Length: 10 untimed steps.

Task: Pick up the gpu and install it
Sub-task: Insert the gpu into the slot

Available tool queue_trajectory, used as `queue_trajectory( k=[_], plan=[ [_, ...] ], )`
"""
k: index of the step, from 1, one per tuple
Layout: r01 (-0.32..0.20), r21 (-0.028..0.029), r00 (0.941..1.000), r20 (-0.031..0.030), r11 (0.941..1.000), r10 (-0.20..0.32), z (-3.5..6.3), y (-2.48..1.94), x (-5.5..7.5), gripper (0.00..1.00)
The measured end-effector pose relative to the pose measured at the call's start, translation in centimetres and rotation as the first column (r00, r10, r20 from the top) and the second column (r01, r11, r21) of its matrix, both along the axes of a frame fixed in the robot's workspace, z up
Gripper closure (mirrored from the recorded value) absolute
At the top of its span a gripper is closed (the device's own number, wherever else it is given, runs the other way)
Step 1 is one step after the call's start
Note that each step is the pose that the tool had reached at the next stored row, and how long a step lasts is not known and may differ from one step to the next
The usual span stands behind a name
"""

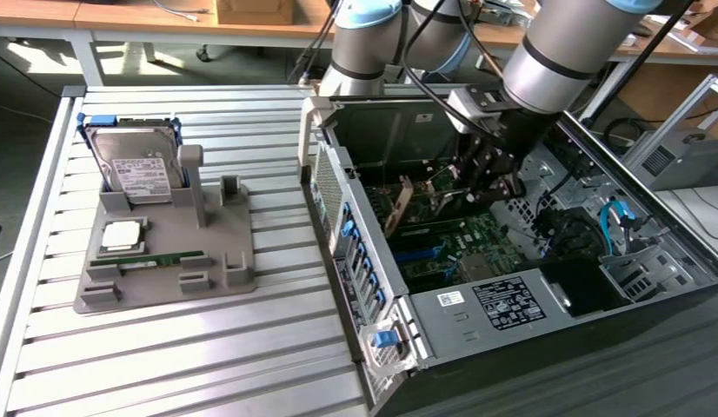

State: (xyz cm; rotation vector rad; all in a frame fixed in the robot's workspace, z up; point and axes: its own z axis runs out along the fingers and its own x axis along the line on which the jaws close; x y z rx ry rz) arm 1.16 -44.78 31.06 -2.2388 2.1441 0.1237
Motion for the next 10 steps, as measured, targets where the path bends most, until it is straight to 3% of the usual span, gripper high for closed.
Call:
queue_trajectory(
  k=[10],
  plan=[
    [0.0,0.0,1.0,0.0,1.0,0.0,-0.06,-0.59,-0.07,0.73]
  ],
)
